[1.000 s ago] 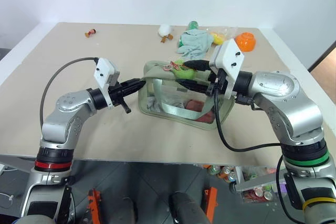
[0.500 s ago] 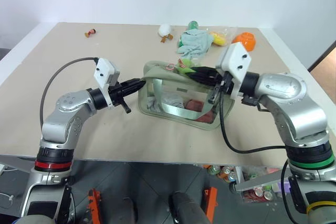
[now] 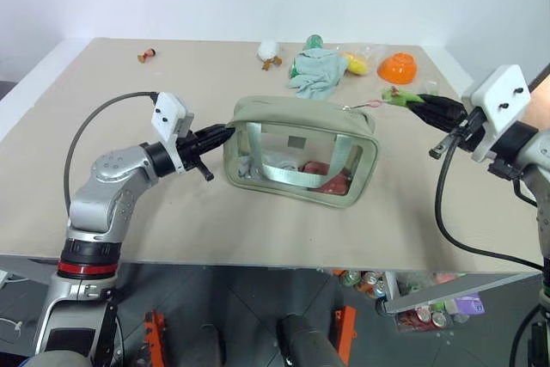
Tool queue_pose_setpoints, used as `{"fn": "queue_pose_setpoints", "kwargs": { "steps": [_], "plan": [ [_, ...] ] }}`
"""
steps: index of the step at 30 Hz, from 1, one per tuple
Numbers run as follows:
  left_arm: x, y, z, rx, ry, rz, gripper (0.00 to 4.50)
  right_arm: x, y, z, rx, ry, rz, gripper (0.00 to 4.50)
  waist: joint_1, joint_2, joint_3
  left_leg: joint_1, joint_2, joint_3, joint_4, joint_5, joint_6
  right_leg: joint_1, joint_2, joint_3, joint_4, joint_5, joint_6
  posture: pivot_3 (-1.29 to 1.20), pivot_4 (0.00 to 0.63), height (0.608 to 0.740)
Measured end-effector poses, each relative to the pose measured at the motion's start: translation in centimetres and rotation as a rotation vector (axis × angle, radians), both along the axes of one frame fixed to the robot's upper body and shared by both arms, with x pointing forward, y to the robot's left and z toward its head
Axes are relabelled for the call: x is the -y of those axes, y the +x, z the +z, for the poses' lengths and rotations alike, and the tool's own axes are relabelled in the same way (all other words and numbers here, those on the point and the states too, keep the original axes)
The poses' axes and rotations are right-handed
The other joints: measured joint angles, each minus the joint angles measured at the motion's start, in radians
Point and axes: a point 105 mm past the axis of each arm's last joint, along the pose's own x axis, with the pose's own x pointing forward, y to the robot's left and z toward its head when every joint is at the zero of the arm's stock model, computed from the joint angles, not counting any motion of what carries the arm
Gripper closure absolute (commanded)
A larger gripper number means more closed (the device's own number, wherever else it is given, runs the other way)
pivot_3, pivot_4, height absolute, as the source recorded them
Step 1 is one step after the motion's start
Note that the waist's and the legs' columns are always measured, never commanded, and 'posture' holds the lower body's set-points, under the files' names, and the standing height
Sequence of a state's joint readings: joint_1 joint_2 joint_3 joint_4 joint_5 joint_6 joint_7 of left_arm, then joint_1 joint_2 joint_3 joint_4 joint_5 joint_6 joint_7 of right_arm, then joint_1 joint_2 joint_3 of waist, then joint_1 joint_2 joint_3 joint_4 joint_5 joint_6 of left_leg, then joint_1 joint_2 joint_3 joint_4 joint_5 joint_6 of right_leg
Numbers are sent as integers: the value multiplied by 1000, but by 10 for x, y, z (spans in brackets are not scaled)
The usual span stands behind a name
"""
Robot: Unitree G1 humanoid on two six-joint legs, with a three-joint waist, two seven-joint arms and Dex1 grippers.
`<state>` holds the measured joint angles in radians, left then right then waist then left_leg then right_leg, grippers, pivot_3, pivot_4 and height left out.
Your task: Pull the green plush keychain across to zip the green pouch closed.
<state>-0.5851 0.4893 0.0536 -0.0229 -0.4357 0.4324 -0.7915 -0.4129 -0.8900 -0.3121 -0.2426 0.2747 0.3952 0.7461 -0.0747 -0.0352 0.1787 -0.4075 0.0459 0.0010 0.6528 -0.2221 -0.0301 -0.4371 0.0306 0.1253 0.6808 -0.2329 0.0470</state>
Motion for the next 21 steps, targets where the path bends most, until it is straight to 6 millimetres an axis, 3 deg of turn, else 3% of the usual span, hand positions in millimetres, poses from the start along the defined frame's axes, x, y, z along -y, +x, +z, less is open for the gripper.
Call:
{"fn": "queue_pose_setpoints", "kwargs": {
  "steps": [3,11,17,21],
  "plan": [
    [1,0,0,8,4,-1,4500,18,-4,-4,18,43,-100,4467,1,0,0,0,0,0,1,0,0,1,0,0,0,0,0,0,150,738],
    [3,0,3,27,6,-7,4500,20,-10,-11,43,234,-218,4467,0,0,0,0,0,0,-1,0,0,0,0,0,0,0,1,0,150,738],
    [1,3,3,24,1,25,4500,5,-18,-93,-157,367,-335,4467,0,-1,0,-1,0,0,-1,0,0,0,-1,0,0,-1,1,0,150,738],
    [0,3,3,22,0,33,4500,3,-20,-105,-173,355,-361,4467,-1,0,0,0,0,1,0,0,0,0,0,1,0,0,1,0,150,738]
  ]
}}
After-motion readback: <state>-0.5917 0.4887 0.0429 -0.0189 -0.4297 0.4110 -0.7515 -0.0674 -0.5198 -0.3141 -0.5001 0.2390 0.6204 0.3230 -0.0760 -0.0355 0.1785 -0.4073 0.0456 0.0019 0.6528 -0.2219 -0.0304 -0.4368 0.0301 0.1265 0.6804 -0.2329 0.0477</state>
